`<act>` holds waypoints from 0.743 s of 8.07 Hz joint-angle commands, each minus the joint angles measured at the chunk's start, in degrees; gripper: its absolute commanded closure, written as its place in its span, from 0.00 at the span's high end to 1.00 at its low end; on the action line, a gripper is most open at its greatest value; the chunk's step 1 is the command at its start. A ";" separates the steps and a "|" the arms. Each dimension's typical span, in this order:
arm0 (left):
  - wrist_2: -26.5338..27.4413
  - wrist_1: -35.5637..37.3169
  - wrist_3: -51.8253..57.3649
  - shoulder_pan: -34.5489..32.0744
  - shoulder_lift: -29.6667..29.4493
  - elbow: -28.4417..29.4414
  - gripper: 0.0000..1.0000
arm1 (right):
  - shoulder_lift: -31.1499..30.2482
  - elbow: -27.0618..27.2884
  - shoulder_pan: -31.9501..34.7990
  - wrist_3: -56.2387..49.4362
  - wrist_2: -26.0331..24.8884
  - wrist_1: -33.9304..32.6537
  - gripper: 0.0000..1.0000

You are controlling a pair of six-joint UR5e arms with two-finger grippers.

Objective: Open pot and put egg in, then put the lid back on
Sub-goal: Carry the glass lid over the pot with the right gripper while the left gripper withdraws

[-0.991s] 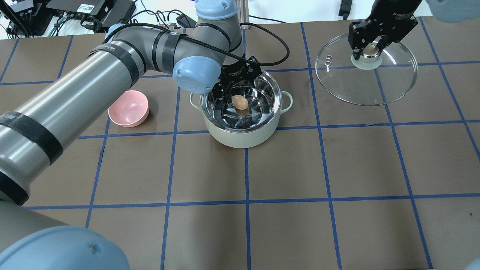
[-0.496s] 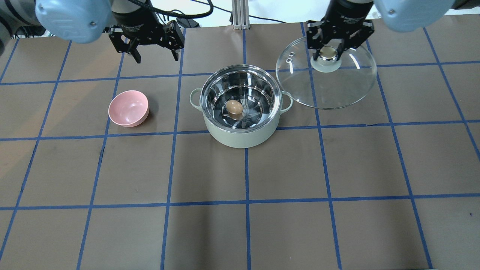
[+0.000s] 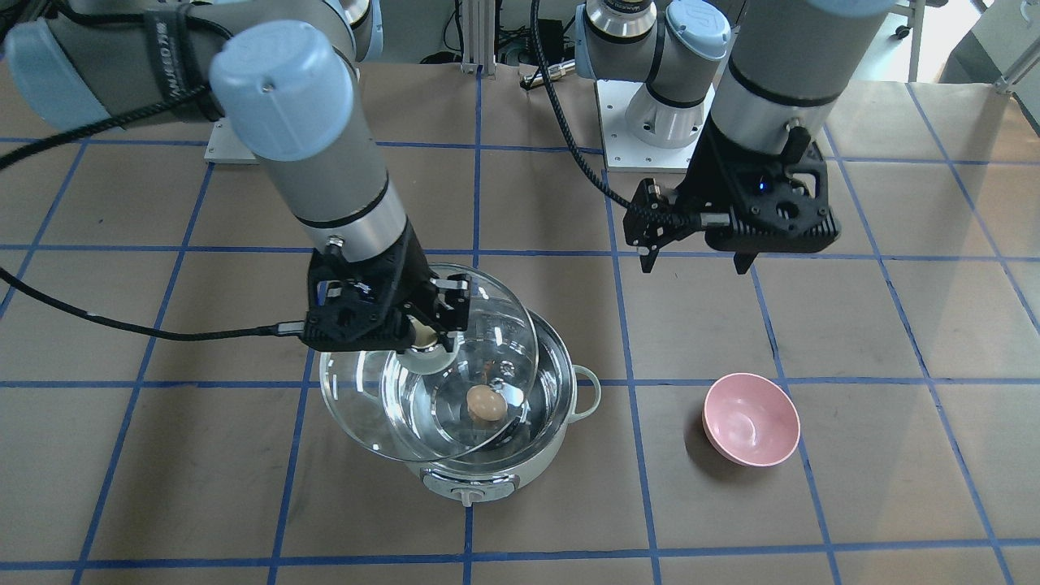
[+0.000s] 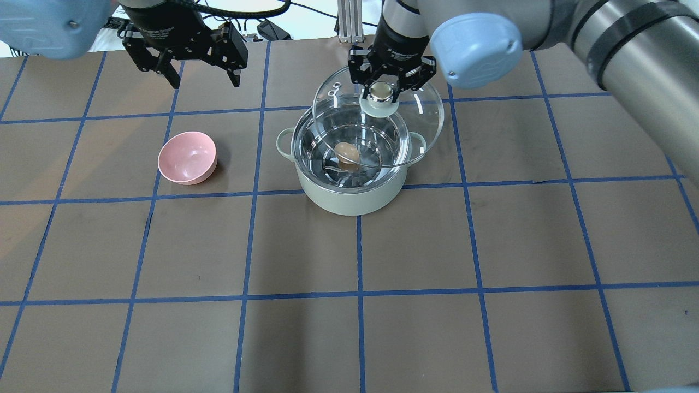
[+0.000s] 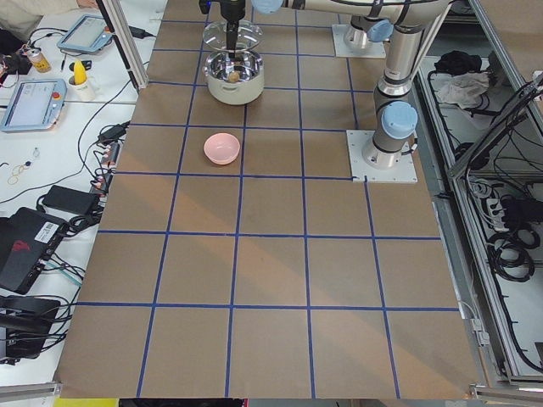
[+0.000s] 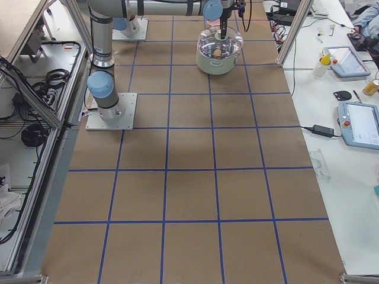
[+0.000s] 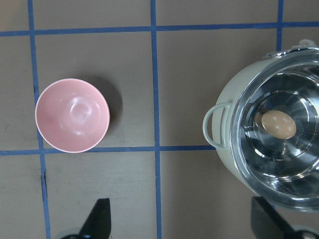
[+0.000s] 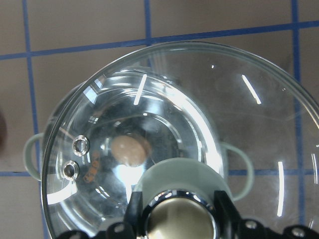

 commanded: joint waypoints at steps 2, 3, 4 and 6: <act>-0.96 2.42 0.92 4.10 3.21 -5.07 1.00 | 4.57 0.69 3.14 4.02 1.10 -5.81 0.00; -0.87 2.70 1.35 4.64 3.21 -5.52 1.00 | 4.66 0.70 3.31 4.63 1.36 -5.81 0.00; -0.87 2.27 2.66 4.82 3.64 -5.87 1.00 | 5.18 0.79 3.66 4.29 1.36 -5.81 0.00; -0.43 2.87 2.51 4.65 5.57 -9.54 1.00 | 5.19 1.57 3.67 4.64 1.36 -5.46 0.00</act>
